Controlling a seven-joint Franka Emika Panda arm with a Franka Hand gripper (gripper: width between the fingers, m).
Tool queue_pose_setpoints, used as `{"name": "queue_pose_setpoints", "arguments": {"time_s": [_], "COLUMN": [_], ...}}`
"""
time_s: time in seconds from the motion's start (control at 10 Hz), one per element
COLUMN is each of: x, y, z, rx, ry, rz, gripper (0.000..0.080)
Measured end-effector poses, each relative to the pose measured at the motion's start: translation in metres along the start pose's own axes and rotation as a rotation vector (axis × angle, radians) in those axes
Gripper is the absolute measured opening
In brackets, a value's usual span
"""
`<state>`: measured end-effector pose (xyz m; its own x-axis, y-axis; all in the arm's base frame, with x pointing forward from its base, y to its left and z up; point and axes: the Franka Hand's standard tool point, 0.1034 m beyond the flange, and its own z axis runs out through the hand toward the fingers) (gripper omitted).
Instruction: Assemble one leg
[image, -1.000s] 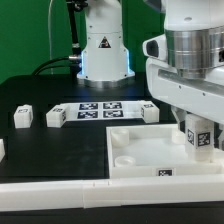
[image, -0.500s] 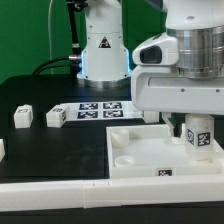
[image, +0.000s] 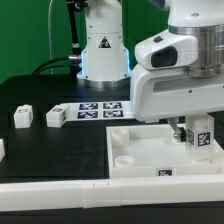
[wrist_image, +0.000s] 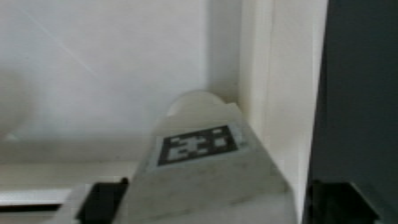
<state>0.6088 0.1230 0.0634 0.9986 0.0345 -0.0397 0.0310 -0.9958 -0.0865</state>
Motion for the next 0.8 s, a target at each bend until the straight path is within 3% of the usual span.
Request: {"name": "queue_pose_setpoints", "arguments": {"time_s": [0.1, 0.2, 0.6, 0.8], "x": [0.0000, 0.0003, 0.0004, 0.0008], "y": [0.0001, 0.0011, 0.0015, 0.0012], "z": [0.0000, 0.0000, 0.0001, 0.0002], "rx": [0.000, -0.001, 0.000, -0.006], "ry": [0.000, 0.001, 0.001, 0.013], "rz": [0.000, 0.001, 0.041, 0.344], "gripper": [0.0364, 0.0290, 0.0290, 0.0290]}}
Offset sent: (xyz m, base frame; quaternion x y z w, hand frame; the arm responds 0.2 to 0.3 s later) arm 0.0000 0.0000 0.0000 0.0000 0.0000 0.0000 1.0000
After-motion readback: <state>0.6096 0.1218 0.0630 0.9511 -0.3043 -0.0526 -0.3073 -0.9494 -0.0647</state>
